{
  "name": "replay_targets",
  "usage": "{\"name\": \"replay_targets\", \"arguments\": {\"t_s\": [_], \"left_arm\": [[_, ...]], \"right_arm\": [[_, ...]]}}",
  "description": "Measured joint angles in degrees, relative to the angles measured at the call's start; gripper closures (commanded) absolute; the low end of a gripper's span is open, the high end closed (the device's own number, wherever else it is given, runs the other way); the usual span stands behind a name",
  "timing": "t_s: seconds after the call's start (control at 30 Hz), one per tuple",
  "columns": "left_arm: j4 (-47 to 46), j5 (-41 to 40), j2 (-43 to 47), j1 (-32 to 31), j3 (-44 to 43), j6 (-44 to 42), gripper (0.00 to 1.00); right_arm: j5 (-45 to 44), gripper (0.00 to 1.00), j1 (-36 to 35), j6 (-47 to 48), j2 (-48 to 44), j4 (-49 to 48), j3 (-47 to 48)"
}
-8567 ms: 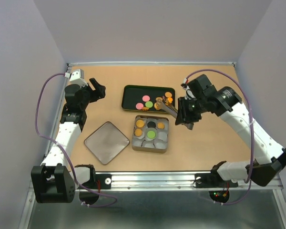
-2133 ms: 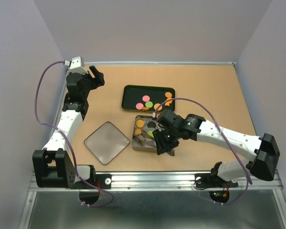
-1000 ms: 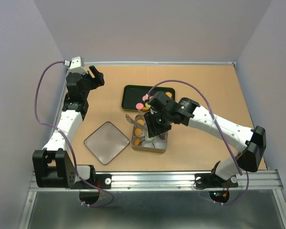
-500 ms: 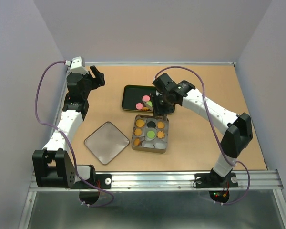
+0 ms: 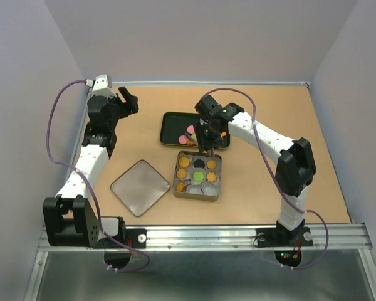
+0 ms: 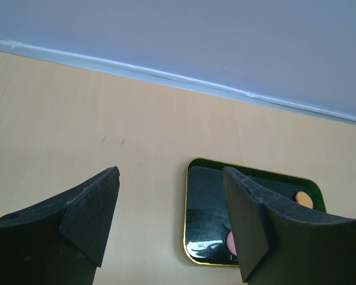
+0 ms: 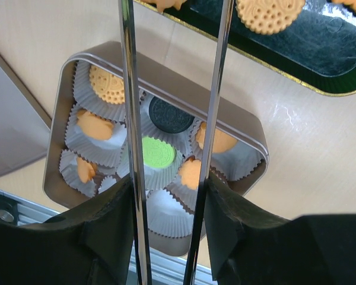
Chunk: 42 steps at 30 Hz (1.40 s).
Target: Pack the cookies
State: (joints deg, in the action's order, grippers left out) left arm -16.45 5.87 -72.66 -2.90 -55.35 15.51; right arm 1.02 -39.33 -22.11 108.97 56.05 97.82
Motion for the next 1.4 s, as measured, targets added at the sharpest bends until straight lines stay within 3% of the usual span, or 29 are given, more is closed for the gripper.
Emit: {"name": "replay_targets", "arguments": {"t_s": [0.8,1.4], "left_arm": [[-0.02,1.18,-0.02,0.00,0.00,0.24,0.20],[-0.02,1.25,-0.02,-0.02,0.00,0.28,0.20]], "right_arm": [[-1.66,0.52,3.58,1.20,2.40,-0.87,1.60],[3.48,0.59,3.69,1.16,3.43,-0.87,1.62]]}}
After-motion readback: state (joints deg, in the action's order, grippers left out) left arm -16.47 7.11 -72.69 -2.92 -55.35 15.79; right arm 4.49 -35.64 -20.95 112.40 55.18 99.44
